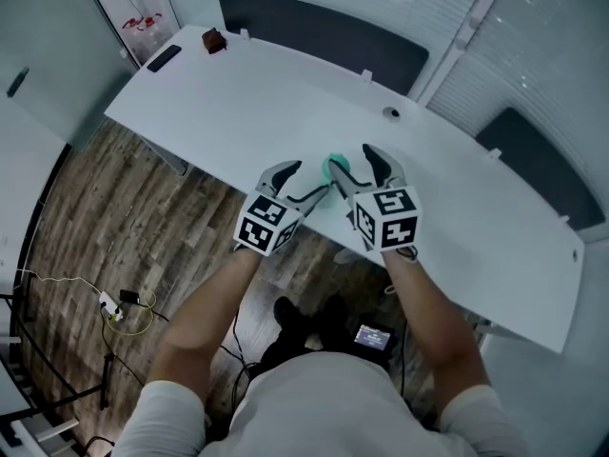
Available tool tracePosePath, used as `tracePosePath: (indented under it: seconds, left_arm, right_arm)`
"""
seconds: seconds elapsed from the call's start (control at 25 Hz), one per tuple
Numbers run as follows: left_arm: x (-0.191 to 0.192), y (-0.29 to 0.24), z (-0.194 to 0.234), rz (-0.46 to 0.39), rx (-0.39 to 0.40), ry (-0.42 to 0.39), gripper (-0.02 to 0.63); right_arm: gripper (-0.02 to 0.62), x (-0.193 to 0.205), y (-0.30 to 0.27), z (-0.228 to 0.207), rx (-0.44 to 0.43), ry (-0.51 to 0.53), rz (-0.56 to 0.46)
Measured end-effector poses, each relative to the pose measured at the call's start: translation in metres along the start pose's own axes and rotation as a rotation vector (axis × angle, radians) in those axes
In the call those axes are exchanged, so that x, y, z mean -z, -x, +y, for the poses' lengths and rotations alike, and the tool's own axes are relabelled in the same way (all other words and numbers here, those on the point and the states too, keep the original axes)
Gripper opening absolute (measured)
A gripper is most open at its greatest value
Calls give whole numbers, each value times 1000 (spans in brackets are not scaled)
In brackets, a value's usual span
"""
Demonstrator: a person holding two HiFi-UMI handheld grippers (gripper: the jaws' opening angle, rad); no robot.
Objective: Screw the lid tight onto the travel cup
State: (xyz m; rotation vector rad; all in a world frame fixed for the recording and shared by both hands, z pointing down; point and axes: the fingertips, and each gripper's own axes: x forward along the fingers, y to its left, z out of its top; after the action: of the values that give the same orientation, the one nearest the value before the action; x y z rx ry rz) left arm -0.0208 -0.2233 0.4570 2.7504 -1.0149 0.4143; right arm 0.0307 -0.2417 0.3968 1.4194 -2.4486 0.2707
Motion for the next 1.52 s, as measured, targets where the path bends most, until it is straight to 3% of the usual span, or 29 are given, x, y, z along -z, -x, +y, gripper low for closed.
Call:
tracePosePath:
  seconds: [0.28, 0.56, 0.8, 1.12, 1.52]
  left_arm:
    - [-27, 9, 2, -70, -2, 54, 319]
    - [-60, 18, 0, -147, 11, 91, 319]
    - [-108, 37, -8, -265, 48, 112, 319]
    - [-157, 67, -20, -405, 98, 188, 313]
    - [-179, 108, -36, -504, 140, 300, 228]
  right_arm:
    - [295, -16, 9, -2, -8, -15, -27]
    - [192, -37, 21, -3, -26, -37, -69]
    - [109, -73, 44, 1, -65, -51, -142]
    - [86, -102, 72, -3, -75, -84, -203]
    - [64, -114, 109, -3, -83, -127, -256]
